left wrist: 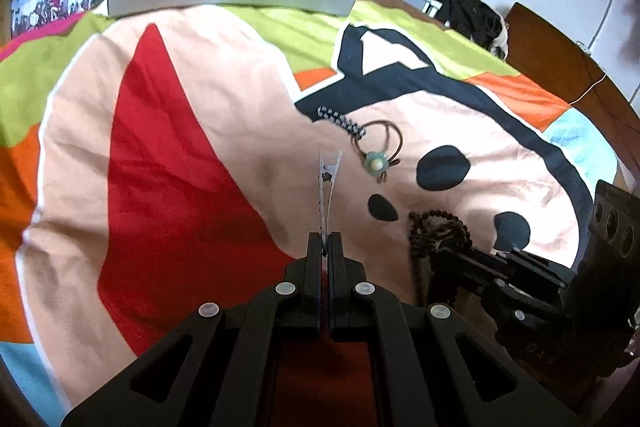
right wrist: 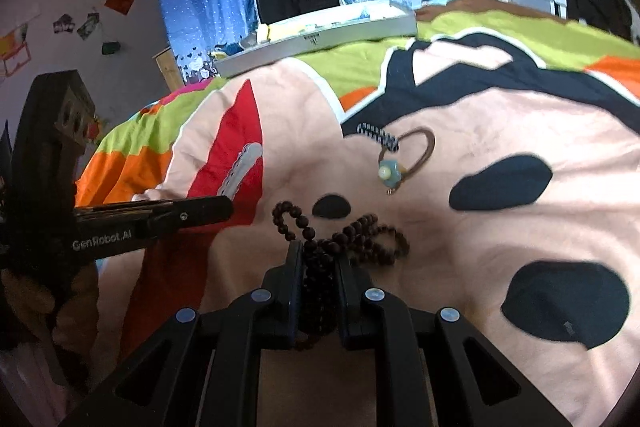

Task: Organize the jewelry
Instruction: 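Close the right tool on the black bead necklace and lift it, then carry the hair clip and bead necklace into the white tray and open both tools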

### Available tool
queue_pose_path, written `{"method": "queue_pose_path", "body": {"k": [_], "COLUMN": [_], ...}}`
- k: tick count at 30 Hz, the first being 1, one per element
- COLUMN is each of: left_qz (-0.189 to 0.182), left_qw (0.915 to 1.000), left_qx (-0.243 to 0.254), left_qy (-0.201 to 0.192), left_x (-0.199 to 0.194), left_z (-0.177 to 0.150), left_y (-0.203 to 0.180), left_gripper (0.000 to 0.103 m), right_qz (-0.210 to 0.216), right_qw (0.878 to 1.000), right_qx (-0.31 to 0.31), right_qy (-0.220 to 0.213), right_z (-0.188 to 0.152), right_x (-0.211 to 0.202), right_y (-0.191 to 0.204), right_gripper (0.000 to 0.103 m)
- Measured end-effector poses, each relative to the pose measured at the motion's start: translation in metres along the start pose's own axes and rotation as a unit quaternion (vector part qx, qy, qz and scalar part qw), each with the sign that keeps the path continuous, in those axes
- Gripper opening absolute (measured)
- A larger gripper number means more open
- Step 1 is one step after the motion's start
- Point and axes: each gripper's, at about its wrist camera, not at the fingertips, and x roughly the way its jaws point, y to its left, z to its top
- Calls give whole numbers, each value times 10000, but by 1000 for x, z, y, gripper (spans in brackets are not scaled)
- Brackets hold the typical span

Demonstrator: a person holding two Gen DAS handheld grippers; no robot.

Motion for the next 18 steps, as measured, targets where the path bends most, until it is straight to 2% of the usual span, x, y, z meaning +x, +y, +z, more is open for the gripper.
{"method": "queue_pose_path", "body": {"k": [4,9,14,18], "left_qz": [22,74,104,300], "left_qw": [9998,9994,9982,9960], "left_qx": [68,-91,-243,-135], "left_qy": [-200,-337,-529,-834], "left_x": [-10,-17,-31,-39], "left_z": [3,20,58,108], "left_y": [-3,5,20,32], "left_gripper": [0,0,0,0], "right_qz": [-37,37,212,360], "right_qw": [9997,9990,9969,9940], "right_qx": [-99,-294,-703,-986], "right_qy": [-233,-335,-294,-317], "right_z": [21,59,120,176], "right_x": [-10,-18,-17,-5], "right_y": [3,6,10,15], "right_gripper": [13,13,13,13]}}
